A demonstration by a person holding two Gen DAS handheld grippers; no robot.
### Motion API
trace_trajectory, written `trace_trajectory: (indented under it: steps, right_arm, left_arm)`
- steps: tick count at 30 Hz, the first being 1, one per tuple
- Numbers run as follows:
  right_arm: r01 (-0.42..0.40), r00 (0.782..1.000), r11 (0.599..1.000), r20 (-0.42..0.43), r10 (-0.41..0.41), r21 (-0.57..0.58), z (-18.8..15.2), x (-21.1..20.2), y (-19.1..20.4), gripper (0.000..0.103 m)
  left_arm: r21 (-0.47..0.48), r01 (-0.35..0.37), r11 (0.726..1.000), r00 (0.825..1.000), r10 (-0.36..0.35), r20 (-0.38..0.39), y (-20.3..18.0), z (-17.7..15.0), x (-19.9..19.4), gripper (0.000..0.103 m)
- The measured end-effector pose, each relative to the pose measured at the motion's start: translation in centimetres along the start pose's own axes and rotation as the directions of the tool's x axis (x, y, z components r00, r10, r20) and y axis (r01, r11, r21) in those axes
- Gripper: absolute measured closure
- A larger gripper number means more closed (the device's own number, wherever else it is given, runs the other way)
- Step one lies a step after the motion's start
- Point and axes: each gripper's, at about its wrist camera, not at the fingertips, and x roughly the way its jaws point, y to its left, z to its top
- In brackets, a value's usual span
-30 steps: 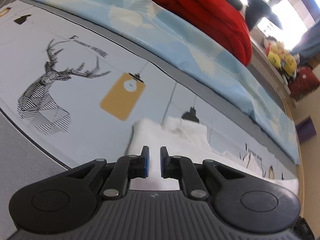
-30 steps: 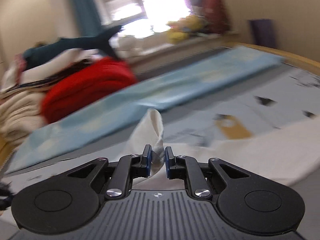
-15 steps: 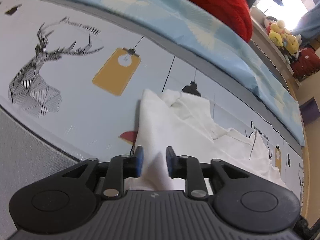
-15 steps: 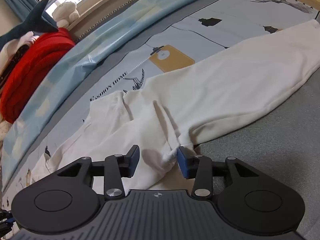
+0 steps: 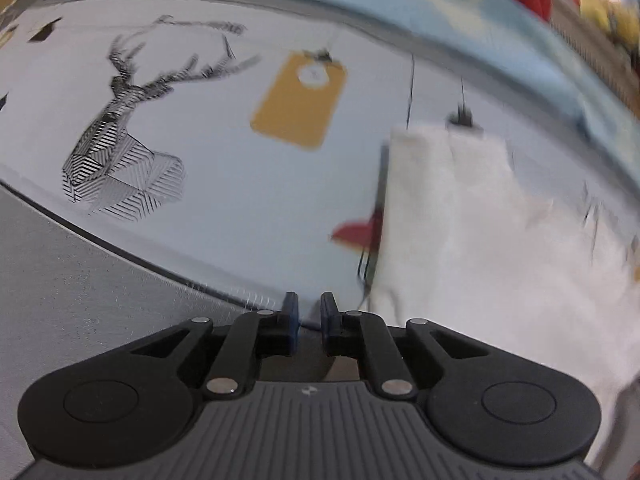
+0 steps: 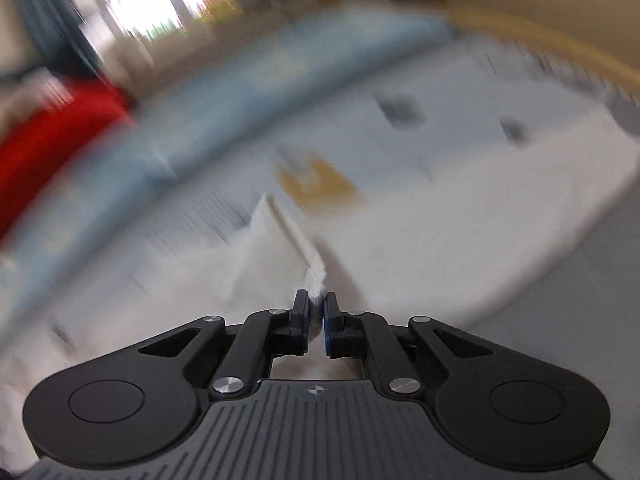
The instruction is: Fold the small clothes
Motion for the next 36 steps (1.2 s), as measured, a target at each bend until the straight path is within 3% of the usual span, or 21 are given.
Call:
trace_trajectory:
  steps: [1, 3, 5, 7, 9, 11, 13, 15, 17, 20, 23, 26, 29, 30, 36]
  right_arm:
    - [0.013, 0.999, 0.999, -0.043, -0.012, 0.038, -0.3, 0.7, -0.6, 0.092]
    - [0.016, 0.999, 0.997, -0.036, -0.014, 0.073, -0.3, 0.7, -0.8, 0.090]
    - [0.016, 0.999, 1.000, 0.051, -0.018, 0.023, -0.1, -0.7, 0.2, 0.088]
    - [-0.021, 0.991, 1.000, 0.135, 0.020, 0.011, 0.2, -2.1, 0.8, 0.085]
    - [-0.106, 0.981, 0.994, 0.163, 0.102, 0.016, 0.5, -2.6, 0.9, 0.084]
    - [-0.153, 0.984, 0.988, 0.101, 0.149, 0.034, 0.6, -1.7, 0.8, 0.083]
    - [-0.078, 0.996, 0.996, -0.038, 0.080, 0.050, 0.3, 0.5, 0.3, 0.082]
    - [0.013, 0.995, 0.997, -0.099, -0.005, 0.082, -0.1, 1.8, -1.0, 0.082]
    - [0.022, 0.996, 0.992, -0.085, -0.012, 0.124, 0.3, 1.7, -2.1, 0.082]
    - [0.010, 1.000, 0.997, -0.028, -0.008, 0.079, 1.0, 1.0, -1.8, 0.082]
    - [0.017, 0.999, 0.996, -0.046, -0.013, 0.093, 1.2, 1.3, -2.2, 0.082]
    - [0.021, 0.998, 0.992, -0.059, -0.013, 0.126, 1.3, 1.4, -3.2, 0.082]
    - [0.018, 0.999, 0.993, -0.035, -0.014, 0.120, 1.2, 0.9, -3.9, 0.082]
    - [0.015, 1.000, 0.992, -0.028, -0.011, 0.122, 1.4, 0.7, -4.2, 0.082]
    - [0.042, 0.999, 0.978, 0.009, -0.044, 0.204, 3.1, 0.3, -8.2, 0.080]
  left_arm:
    - [-0.009, 0.044, 0.999, 0.999, -0.044, 0.015, 0.0, 0.2, -0.6, 0.092]
    - [0.050, 0.151, 0.987, 0.988, -0.153, 0.038, -1.0, 0.3, -1.9, 0.092]
    - [0.122, 0.229, 0.966, 0.972, -0.233, 0.022, -2.4, -0.2, -2.3, 0.092]
    - [0.177, 0.275, 0.945, 0.961, -0.268, -0.064, -3.5, -1.1, -1.3, 0.091]
    - [0.245, 0.190, 0.951, 0.977, -0.157, -0.145, -4.0, -2.3, 0.6, 0.091]
    - [0.284, 0.113, 0.952, 0.985, -0.070, -0.157, -3.6, -2.8, 1.9, 0.099]
    - [0.249, 0.133, 0.959, 0.984, -0.098, -0.150, -3.3, -2.2, 1.4, 0.098]
    - [0.230, 0.158, 0.960, 0.986, -0.141, -0.087, -3.2, -1.6, 0.1, 0.095]
    - [0.185, 0.200, 0.962, 0.980, -0.197, -0.033, -2.9, -0.9, -0.6, 0.094]
    - [0.099, 0.243, 0.965, 0.967, -0.249, 0.055, -2.5, -0.2, -1.0, 0.094]
    - [0.068, 0.256, 0.964, 0.959, -0.262, 0.110, -2.9, 0.0, -0.9, 0.094]
    - [0.047, 0.220, 0.974, 0.969, -0.224, 0.101, -3.1, 0.0, 0.5, 0.094]
    - [0.025, 0.094, 0.995, 0.995, -0.095, 0.016, -3.9, -0.2, 2.9, 0.096]
    - [0.015, 0.080, 0.997, 0.997, -0.080, 0.003, -3.8, -0.5, 3.0, 0.096]
    - [0.058, 0.108, 0.992, 0.993, -0.110, 0.040, -6.1, -0.3, 1.1, 0.089]
